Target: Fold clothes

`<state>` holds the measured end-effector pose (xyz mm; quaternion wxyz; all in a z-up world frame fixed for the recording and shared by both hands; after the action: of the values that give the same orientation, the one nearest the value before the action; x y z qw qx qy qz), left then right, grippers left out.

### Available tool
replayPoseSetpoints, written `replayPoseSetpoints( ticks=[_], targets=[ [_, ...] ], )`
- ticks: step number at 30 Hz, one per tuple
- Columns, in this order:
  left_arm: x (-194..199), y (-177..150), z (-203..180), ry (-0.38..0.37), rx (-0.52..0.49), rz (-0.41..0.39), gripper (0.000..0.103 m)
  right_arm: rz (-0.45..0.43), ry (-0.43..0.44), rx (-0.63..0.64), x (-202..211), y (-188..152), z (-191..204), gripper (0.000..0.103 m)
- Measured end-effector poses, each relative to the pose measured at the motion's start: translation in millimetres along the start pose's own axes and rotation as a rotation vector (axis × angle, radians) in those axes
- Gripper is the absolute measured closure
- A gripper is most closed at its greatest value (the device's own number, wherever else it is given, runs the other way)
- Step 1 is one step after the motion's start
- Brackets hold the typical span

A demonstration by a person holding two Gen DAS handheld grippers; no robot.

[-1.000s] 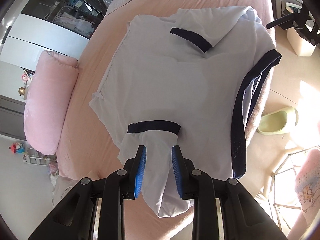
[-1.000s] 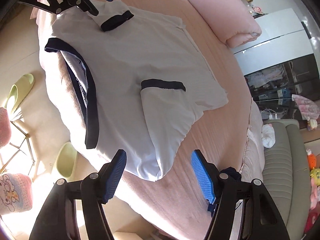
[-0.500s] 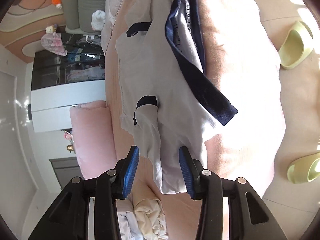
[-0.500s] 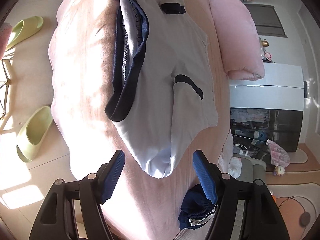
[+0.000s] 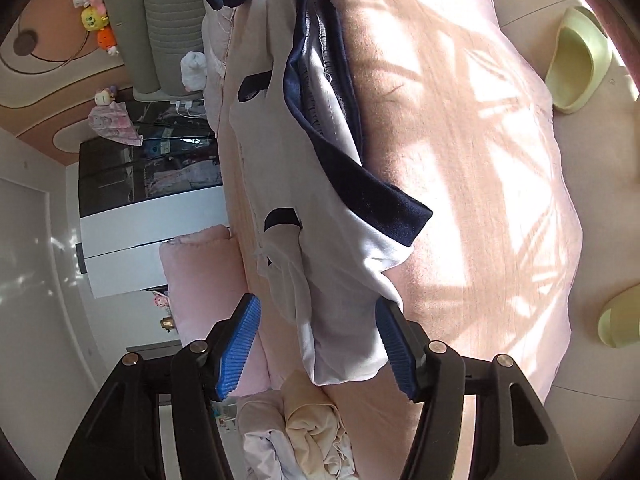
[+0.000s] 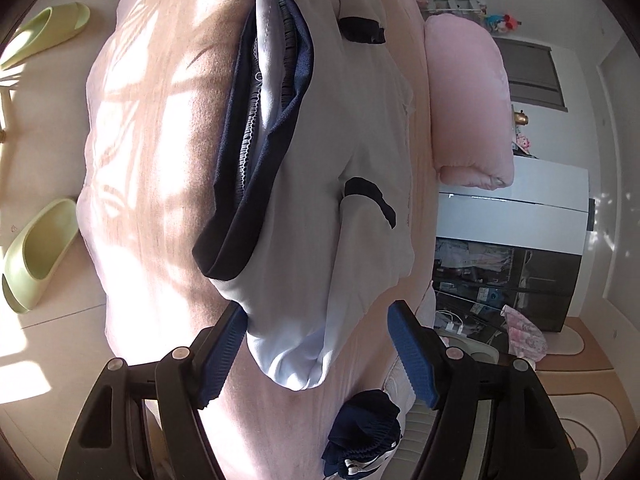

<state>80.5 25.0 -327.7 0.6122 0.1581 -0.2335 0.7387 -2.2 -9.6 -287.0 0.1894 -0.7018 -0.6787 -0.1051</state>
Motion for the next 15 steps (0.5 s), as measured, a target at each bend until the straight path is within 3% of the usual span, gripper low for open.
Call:
replayPoseSetpoints(
  ticks=[3, 8, 13, 15],
  targets=[
    [5.3, 5.7, -4.1, -0.066, 0.048, -0.01, 0.044, 0.015, 0.027, -0.036, -2.2, 2.6, -4.5, 0.031],
    [-0.4, 11.9, -13.1, -0.056, 0.011, -0.013, 0.044, -0.007, 0.026, -0.016, -9.5, 10.2, -2.9, 0.031],
    [1.1, 17.4, -11.5, -0.012, 0.003, -0.028, 0.026, -0.031, -0.006, 0.01, -13.3, 18.2, -1.3, 0.031],
    [2.8, 18.9, -10.7, -0.001, -0.005, -0.03, 0.023, -0.039, -0.02, 0.022, -13.8, 21.0, 0.5, 0.031]
  ],
)
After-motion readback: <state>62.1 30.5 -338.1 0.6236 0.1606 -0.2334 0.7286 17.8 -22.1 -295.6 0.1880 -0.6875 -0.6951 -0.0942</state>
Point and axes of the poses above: each gripper's, at about its wrist camera, not at the fingertips, and x roughly against the way its jaws point, z to its left, y to its top, the point moved 7 cm from there along -x, roughly the way its jaws point, and after that the axes turned 7 degrees about -y, right-handed, at the moved point
